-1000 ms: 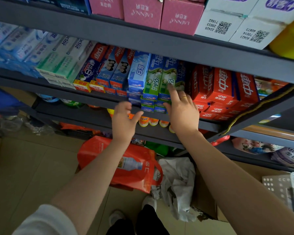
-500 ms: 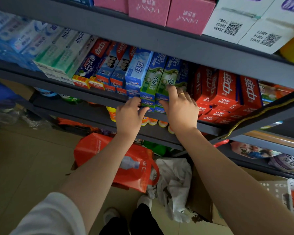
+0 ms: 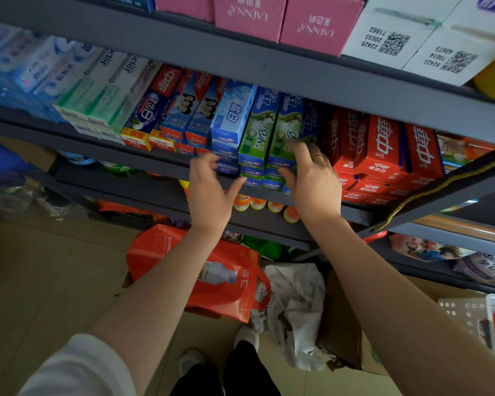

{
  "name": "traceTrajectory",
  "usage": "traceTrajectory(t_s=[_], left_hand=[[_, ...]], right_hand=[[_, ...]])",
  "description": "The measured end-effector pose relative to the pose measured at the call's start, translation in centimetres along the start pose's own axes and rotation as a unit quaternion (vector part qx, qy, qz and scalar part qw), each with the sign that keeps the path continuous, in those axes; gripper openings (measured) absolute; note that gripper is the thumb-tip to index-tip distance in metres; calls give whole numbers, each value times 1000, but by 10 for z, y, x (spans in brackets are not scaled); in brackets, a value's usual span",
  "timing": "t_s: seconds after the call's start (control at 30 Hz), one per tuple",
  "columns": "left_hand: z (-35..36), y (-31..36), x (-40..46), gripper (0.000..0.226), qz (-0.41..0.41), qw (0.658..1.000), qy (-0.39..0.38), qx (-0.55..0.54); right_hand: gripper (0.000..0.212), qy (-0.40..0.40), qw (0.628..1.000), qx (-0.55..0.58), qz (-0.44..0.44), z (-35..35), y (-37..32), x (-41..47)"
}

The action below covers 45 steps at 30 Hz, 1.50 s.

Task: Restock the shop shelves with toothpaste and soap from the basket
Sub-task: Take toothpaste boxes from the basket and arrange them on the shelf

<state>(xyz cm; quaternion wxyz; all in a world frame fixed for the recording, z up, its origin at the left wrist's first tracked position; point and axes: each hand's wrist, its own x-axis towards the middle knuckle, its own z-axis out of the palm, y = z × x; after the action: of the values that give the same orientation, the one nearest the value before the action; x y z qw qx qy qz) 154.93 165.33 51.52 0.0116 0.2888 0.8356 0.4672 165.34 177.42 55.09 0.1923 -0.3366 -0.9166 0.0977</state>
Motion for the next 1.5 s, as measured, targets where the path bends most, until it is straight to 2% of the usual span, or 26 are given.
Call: traceTrajectory(t_s=[0.1,0.17,0.27,0.33,0.43,0.63,0.7,0.77,0.83,0.93,1.03,1.13,1.23,1.33,1.5], left_hand=[[-1,-1,13,82,-7,1000,6,-24],[-1,-1,19,89,-16,999,-19,-48],[-2,-1,21,79,11,998,-33,-46],[-2,1,21,66,30,998,-27,-40],[-1,4,20,57,35,999,-23,-33],[-9,2,11,70,10,998,-49,-48],[-15,3,-6,70,12,999,-45,-20],[-22,1,-31,60,40,998,-51,23],[-27,-2,-51,42,82,991,-100,42],[-24,4,-75,31,83,959,-268,30],[-10,18,-100,29,130,919,-366,68],[6,45,-130,29,165,883,-426,105],[25,79,-162,28,168,846,-489,128],[53,120,-201,26,193,813,-539,105],[116,186,-259,25,213,793,-564,89]], right_hand=[[51,21,1000,-13,-15,-2,-10,0],[54,16,999,-28,-25,-1,-16,2],[56,-17,999,-35,-10,2,-20,3],[52,-2,999,-35,-3,3,-22,5],[45,6,1000,-27,10,2,-24,6],[52,-18,1000,-22,8,-1,-24,-4],[54,-4,1000,1,8,-2,-21,-20],[48,13,1000,28,6,-4,-16,-48],[43,7,999,43,17,-8,-9,-79],[40,-27,998,29,46,-19,11,-132],[39,-50,994,21,90,-36,36,-183],[34,-49,985,30,160,-58,66,-233],[20,-47,973,14,227,-84,99,-280],[28,-67,961,-9,269,-111,143,-320],[19,-59,929,-29,364,-152,239,-374]])
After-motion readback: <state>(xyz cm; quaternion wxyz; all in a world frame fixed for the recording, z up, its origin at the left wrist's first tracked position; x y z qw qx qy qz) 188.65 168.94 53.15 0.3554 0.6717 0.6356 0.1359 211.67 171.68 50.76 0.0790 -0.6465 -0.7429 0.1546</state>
